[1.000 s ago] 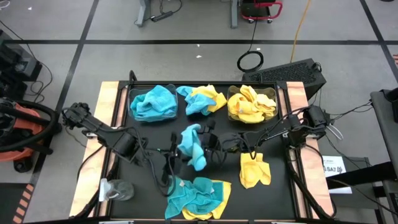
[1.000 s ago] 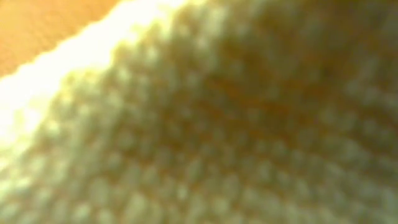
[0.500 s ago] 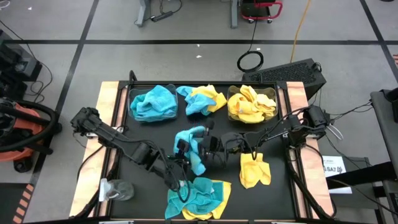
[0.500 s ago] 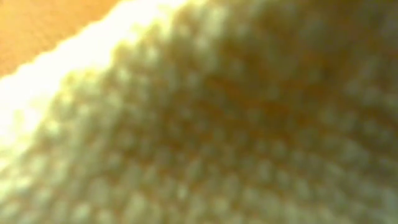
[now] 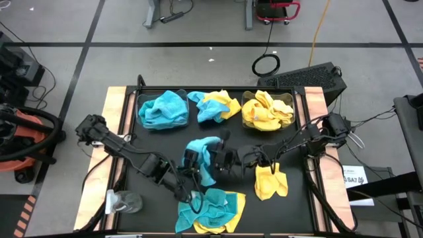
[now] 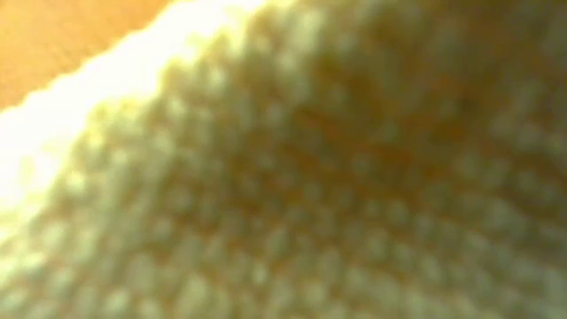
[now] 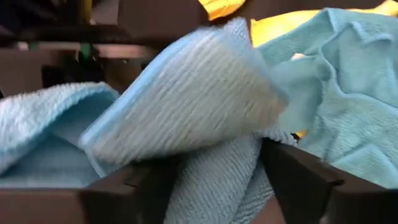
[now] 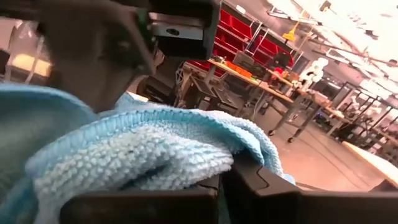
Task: Sort microfiber towel by color & place in baskets
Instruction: Put the blue microfiber cloth into the left transparent bin
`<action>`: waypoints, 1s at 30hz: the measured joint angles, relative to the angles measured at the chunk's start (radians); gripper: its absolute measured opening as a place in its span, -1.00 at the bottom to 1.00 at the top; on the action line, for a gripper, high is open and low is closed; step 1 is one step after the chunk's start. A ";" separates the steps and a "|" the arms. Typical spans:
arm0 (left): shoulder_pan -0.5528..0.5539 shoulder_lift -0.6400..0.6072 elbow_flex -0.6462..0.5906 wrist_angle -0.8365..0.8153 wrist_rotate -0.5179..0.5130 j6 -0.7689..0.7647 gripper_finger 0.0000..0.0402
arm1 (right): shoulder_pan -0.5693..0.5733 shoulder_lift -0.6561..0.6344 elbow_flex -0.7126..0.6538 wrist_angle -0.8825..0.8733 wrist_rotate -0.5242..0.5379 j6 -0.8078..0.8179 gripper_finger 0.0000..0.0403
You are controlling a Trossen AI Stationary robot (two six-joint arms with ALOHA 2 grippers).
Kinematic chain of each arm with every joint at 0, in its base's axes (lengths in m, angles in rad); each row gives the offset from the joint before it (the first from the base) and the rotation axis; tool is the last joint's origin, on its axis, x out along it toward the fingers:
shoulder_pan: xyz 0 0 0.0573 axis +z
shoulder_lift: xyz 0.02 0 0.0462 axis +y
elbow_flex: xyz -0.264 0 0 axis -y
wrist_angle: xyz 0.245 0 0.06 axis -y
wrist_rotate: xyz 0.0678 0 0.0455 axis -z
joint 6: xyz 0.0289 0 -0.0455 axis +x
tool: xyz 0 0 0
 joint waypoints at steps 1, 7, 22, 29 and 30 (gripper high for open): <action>-0.005 -0.002 0.000 -0.008 0.000 -0.015 0.28 | 0.003 0.000 0.000 -0.001 0.002 -0.011 -0.99; -0.040 -0.039 0.000 -0.030 -0.001 -0.074 0.50 | 0.015 0.000 0.000 -0.009 0.022 -0.051 -1.00; -0.088 -0.078 -0.003 -0.056 -0.046 -0.259 0.52 | 0.025 0.000 0.000 0.002 0.099 -0.111 -1.00; -0.088 -0.062 -0.088 -0.047 -0.130 -0.315 0.52 | 0.034 -0.019 0.000 0.008 0.134 -0.132 -1.00; -0.089 -0.062 -0.092 -0.047 -0.141 -0.319 0.52 | 0.035 -0.022 0.000 0.007 0.141 -0.138 -1.00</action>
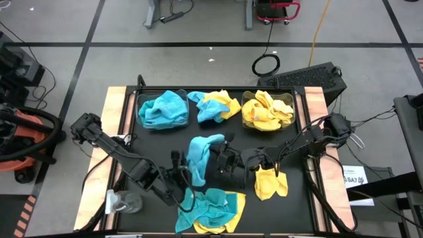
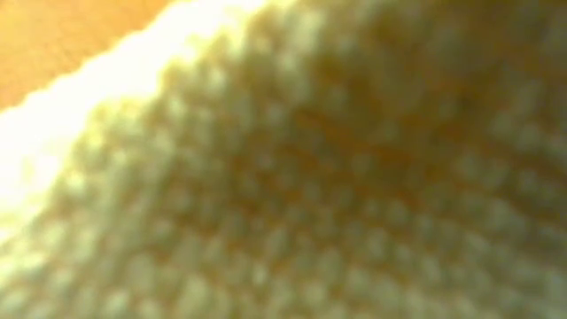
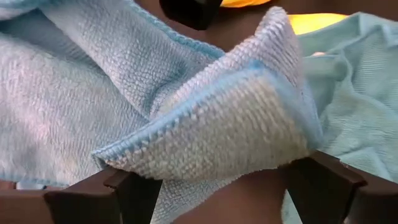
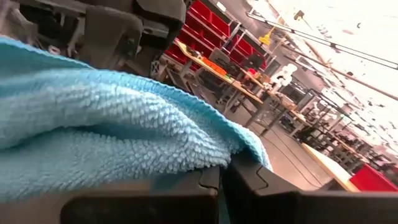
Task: Sort microfiber towel by color & place in baskets
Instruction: Put the blue microfiber cloth into the left transparent bin
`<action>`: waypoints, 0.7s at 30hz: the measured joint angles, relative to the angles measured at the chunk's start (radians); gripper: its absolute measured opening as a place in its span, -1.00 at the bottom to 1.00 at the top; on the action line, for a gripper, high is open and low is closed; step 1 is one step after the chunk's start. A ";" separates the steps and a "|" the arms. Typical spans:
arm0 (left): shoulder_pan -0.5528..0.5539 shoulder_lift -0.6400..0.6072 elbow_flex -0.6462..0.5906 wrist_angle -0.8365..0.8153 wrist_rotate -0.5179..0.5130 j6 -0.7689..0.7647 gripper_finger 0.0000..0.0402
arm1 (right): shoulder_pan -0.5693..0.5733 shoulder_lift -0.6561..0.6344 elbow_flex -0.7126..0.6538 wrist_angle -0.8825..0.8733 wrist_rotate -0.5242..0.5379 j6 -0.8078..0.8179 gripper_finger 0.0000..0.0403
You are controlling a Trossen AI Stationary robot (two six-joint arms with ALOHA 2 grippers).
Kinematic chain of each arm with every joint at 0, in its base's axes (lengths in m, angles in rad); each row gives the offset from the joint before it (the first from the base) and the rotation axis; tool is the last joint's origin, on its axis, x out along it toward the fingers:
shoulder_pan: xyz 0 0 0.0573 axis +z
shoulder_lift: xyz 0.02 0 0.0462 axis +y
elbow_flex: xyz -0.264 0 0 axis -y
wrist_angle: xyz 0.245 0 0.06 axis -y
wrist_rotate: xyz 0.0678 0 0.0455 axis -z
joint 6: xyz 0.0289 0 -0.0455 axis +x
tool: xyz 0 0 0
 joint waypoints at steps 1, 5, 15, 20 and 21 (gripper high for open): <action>-0.004 0.000 -0.002 0.000 -0.010 0.000 0.52 | 0.004 -0.003 0.000 -0.005 0.013 -0.006 -1.00; -0.040 -0.007 -0.002 0.000 -0.091 0.007 0.52 | 0.023 -0.006 0.000 -0.008 0.044 -0.031 -1.00; -0.083 -0.038 -0.002 -0.047 -0.286 0.014 0.52 | 0.098 -0.006 0.000 -0.109 0.067 -0.076 -1.00; -0.061 -0.044 -0.002 -0.047 -0.335 0.016 0.52 | 0.135 -0.006 0.000 -0.121 0.048 -0.118 -1.00; -0.051 -0.044 -0.002 -0.047 -0.335 0.017 0.52 | 0.139 -0.006 0.000 -0.120 0.021 -0.126 -1.00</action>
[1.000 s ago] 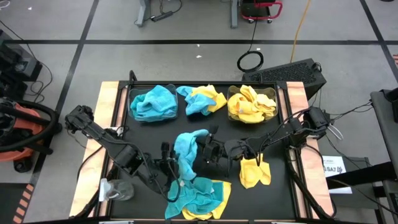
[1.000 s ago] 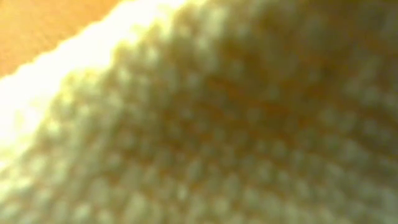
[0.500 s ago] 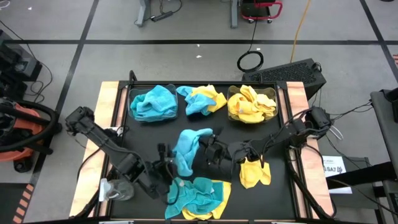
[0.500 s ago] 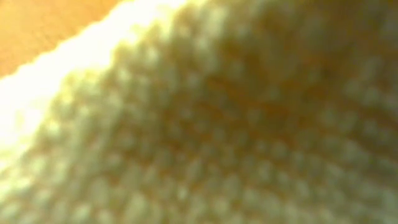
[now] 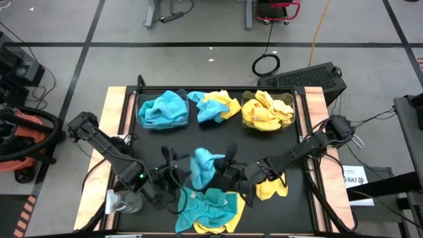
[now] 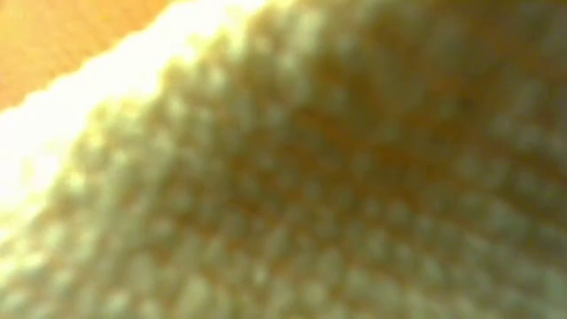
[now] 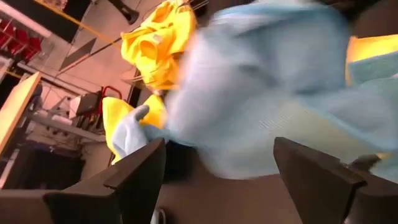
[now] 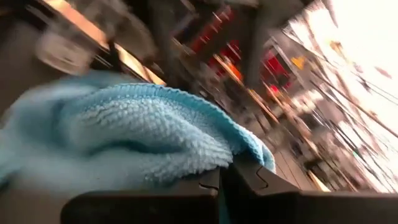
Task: Sort microfiber towel by color & place in baskets
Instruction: Put the blue microfiber cloth into the left transparent bin
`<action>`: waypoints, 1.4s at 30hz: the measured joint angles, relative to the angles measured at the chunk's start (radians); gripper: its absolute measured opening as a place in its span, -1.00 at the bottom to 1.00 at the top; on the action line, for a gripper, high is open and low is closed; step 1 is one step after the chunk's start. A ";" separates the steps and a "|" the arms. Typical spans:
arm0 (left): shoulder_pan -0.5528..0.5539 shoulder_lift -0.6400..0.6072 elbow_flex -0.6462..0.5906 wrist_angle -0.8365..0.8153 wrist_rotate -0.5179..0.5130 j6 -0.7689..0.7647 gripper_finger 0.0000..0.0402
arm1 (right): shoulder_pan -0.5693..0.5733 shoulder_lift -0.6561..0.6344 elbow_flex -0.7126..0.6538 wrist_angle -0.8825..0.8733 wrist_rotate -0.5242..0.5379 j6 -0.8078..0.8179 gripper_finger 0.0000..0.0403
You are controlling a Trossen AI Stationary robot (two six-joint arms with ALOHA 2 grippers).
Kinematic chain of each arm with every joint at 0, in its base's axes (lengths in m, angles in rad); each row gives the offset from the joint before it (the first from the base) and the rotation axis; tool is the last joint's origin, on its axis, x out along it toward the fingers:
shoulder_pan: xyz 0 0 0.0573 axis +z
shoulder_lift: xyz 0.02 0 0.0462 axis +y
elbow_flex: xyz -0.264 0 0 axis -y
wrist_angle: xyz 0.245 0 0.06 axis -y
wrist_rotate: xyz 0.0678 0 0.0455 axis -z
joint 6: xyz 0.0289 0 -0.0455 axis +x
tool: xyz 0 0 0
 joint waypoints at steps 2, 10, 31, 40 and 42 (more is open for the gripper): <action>0.025 0.000 0.000 0.003 0.000 -0.001 0.52 | 0.008 0.000 0.000 0.000 -0.050 -0.007 -1.00; 0.102 0.000 -0.052 0.256 0.210 0.169 0.52 | 0.008 0.001 0.000 0.035 -0.066 -0.031 -1.00; 0.273 0.003 -0.180 0.604 0.553 0.436 -0.17 | 0.007 0.001 0.000 -0.018 -0.059 -0.035 -1.00; 0.286 0.006 -0.181 0.544 0.481 0.525 -0.89 | -0.006 -0.001 0.006 -0.144 0.011 0.084 -0.92; 0.291 0.006 -0.173 0.497 0.439 0.527 -0.91 | -0.011 -0.002 0.007 -0.185 0.045 0.122 -0.83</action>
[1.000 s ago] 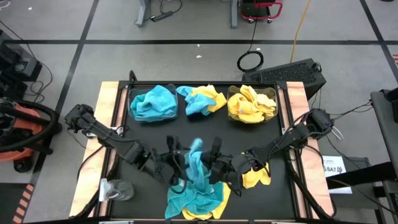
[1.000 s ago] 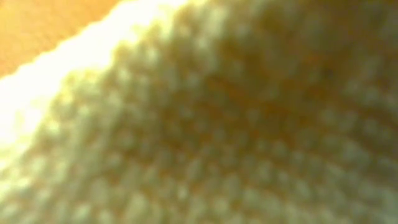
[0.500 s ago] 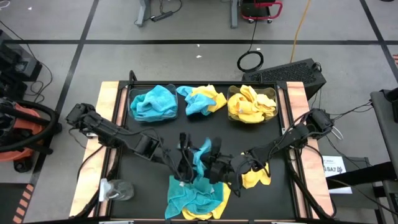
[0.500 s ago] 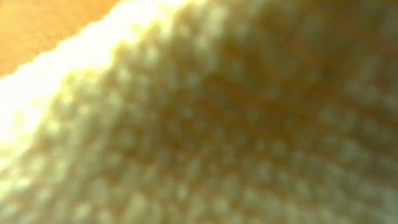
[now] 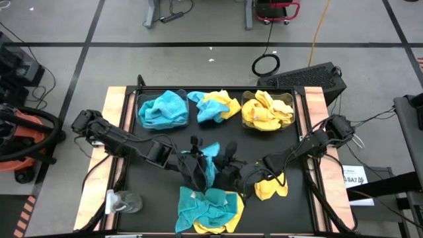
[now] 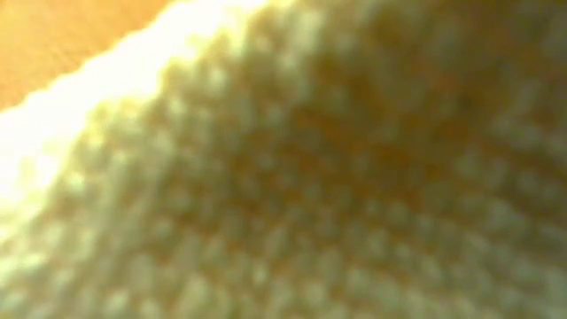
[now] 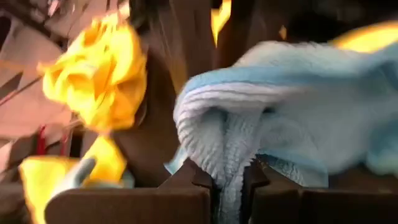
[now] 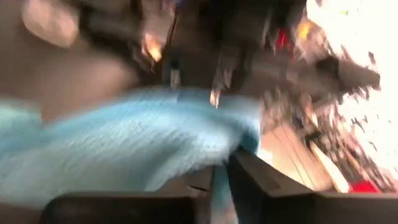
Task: Sort microfiber towel by color & place in baskets
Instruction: Put the blue microfiber cloth into the left transparent bin
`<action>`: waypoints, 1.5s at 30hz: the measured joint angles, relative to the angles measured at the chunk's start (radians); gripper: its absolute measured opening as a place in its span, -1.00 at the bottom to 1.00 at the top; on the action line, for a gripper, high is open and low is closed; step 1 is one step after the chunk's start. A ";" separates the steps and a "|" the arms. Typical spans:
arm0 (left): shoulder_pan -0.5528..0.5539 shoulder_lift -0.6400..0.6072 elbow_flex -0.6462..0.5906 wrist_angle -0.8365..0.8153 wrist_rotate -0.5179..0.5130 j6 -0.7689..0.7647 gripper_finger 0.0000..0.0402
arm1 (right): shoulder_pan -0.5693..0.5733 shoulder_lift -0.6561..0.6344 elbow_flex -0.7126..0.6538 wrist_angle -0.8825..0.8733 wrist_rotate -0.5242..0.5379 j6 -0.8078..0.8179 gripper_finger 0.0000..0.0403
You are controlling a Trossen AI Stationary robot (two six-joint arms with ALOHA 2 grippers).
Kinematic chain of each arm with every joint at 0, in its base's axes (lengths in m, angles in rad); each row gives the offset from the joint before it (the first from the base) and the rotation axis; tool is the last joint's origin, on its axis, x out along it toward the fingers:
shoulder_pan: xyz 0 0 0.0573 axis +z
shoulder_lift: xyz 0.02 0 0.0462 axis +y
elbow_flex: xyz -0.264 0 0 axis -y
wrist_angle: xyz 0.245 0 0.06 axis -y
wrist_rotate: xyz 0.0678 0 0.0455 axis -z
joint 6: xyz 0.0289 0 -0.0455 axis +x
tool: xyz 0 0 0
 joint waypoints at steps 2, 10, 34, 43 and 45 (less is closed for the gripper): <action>0.004 -0.012 0.007 -0.068 -0.041 -0.002 -0.93 | 0.003 0.002 -0.008 -0.077 0.050 0.021 -0.71; 0.041 -0.103 0.014 -0.309 -0.275 -0.073 -0.93 | -0.004 0.005 -0.007 -0.260 0.090 0.193 -0.12; 0.565 -0.288 -0.017 -0.791 -0.431 -0.236 -0.93 | 0.018 0.004 -0.007 -0.339 0.113 0.312 0.00; 0.768 -0.282 -0.150 -0.565 -0.217 -0.161 -0.93 | 0.037 0.004 -0.007 -0.372 0.112 0.348 -0.05; 0.801 -0.281 -0.181 -0.510 -0.166 -0.160 -0.93 | 0.040 0.004 -0.007 -0.371 0.112 0.348 -0.07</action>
